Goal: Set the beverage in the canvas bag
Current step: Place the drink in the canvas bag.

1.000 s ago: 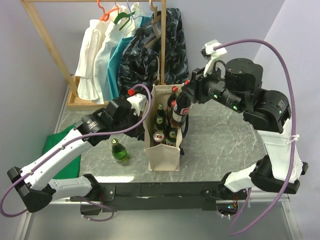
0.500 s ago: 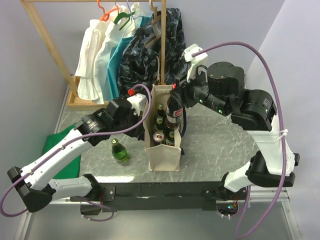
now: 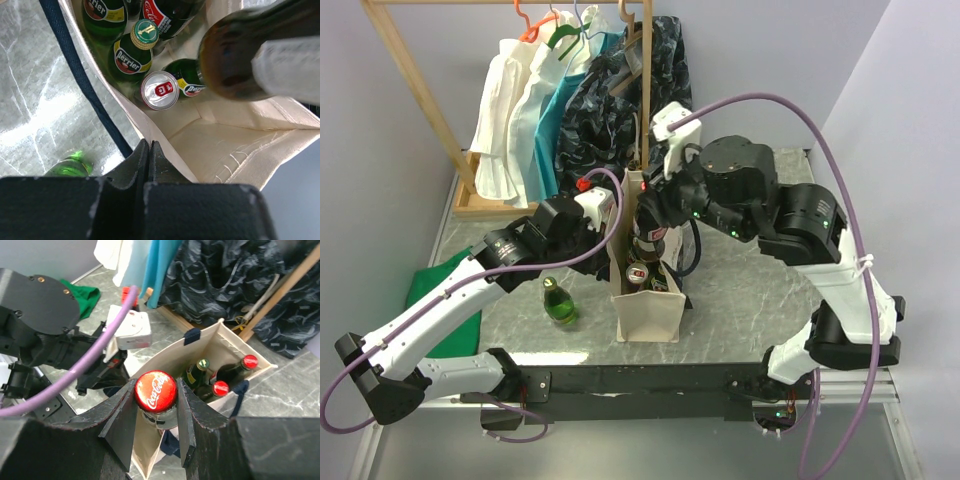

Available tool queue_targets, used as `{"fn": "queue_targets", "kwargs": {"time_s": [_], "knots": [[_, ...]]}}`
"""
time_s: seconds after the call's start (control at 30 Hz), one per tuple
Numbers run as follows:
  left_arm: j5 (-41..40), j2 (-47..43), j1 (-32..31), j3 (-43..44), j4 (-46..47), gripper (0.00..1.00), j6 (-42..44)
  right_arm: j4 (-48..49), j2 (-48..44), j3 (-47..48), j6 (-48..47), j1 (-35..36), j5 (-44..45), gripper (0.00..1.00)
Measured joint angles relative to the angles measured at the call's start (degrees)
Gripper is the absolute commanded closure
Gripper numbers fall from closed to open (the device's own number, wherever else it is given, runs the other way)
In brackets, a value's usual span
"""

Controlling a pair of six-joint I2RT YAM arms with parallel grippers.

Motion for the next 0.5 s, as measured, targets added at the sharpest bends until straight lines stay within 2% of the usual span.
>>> {"fn": "queue_targets", "kwargs": {"time_s": [0.5], "knots": [[-1.27, 0.00, -0.04, -0.07, 0.46, 0.99, 0.07, -0.11, 2.27, 1.40, -0.20, 3.98, 0.59, 1.00]]}}
